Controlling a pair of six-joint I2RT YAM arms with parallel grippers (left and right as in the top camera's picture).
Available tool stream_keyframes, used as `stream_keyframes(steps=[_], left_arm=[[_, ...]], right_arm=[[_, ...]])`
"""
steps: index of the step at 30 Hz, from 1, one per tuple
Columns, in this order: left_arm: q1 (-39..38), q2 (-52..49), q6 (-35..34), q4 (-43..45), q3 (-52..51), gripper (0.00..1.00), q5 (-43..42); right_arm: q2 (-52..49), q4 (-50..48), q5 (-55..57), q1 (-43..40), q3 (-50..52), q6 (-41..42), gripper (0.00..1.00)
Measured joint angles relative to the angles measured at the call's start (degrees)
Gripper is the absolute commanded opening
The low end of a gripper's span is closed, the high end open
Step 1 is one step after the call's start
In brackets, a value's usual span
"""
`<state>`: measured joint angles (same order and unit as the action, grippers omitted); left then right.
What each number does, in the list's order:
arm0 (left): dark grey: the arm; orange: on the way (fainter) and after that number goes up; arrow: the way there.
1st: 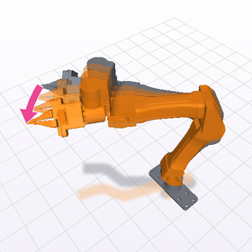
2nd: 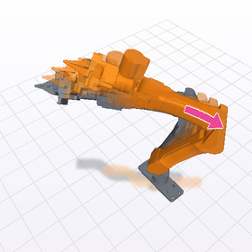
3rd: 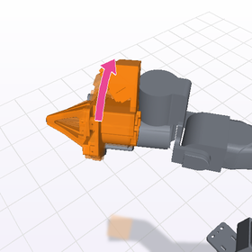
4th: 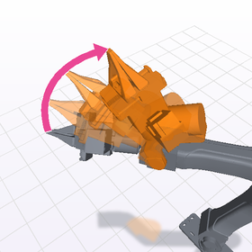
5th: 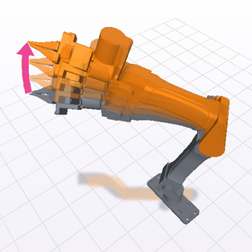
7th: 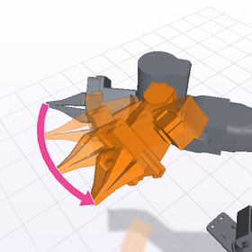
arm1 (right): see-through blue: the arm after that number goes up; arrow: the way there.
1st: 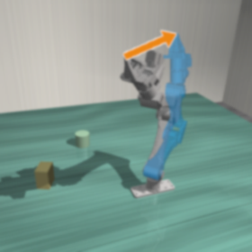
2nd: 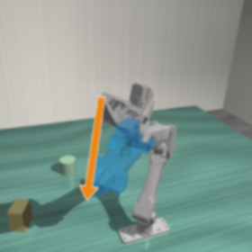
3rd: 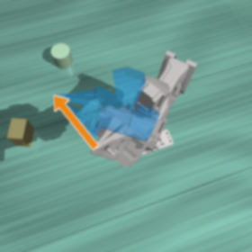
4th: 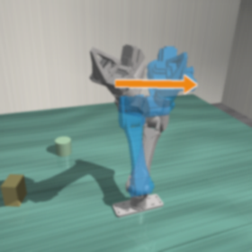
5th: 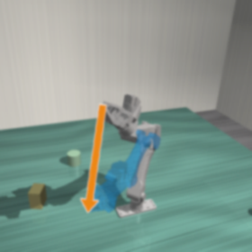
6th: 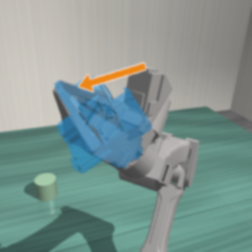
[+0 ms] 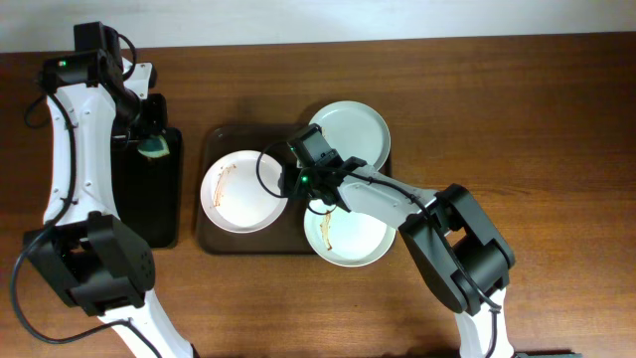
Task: Clean dirty plates on tray and stack at the side
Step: 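Carry the sponge with the left gripper over the left plate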
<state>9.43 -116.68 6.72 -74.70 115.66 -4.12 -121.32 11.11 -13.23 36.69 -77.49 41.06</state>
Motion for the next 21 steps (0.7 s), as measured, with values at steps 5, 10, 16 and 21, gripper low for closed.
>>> stream_keyframes(steps=[5,10,16,21], left_arm=[[0.0,0.0,0.8,0.2,0.0,0.01,0.0],[0.0,0.0,0.8,0.2,-0.2,0.0,0.5],[0.0,-0.1,-0.9,0.2,-1.4,0.0,5.3],[0.0,-0.1,-1.8,0.1,-1.5,0.01,6.8]], right_arm=[[0.0,-0.2,0.0,0.0,0.0,0.9,0.04],[-0.2,0.0,0.2,0.0,0.0,0.5,0.04],[-0.3,0.0,0.2,0.0,0.0,0.5,0.04],[-0.3,0.0,0.0,0.0,0.0,0.5,0.04]])
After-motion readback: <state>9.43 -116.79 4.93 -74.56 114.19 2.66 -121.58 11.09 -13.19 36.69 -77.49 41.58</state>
